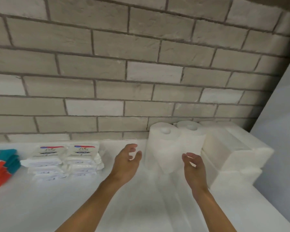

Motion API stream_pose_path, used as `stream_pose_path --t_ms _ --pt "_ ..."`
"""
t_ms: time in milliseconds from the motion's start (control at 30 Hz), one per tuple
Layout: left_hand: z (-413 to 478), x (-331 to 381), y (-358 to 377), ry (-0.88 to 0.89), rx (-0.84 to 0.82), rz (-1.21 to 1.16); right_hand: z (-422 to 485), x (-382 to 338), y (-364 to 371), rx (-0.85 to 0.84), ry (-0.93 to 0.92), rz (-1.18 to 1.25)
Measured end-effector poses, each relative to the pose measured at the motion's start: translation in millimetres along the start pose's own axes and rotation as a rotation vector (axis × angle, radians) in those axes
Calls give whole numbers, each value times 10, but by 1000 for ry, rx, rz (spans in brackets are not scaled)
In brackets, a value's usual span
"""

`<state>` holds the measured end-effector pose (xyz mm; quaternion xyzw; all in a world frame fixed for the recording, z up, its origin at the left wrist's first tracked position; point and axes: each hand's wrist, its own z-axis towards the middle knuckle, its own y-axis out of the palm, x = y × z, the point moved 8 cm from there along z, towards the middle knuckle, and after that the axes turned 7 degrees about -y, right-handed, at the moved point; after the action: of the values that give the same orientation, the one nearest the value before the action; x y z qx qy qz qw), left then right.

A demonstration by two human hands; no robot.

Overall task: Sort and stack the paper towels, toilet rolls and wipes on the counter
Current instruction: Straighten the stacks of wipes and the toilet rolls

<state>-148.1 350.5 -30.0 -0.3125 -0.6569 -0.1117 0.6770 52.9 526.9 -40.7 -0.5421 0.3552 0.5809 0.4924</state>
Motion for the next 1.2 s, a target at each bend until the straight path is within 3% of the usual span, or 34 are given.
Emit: stream_pose_path --t_ms 167,400,700,1200 --pt "172 139 606 -35 -97 219 263 128 123 -110 50 28" --pt "207 144 690 -33 49 445 399 169 225 -160 53 69" --pt "205 222 450 62 175 209 458 250 266 -209 49 119" --pt "260 567 287 254 355 356 413 46 415 -302 -116 20"
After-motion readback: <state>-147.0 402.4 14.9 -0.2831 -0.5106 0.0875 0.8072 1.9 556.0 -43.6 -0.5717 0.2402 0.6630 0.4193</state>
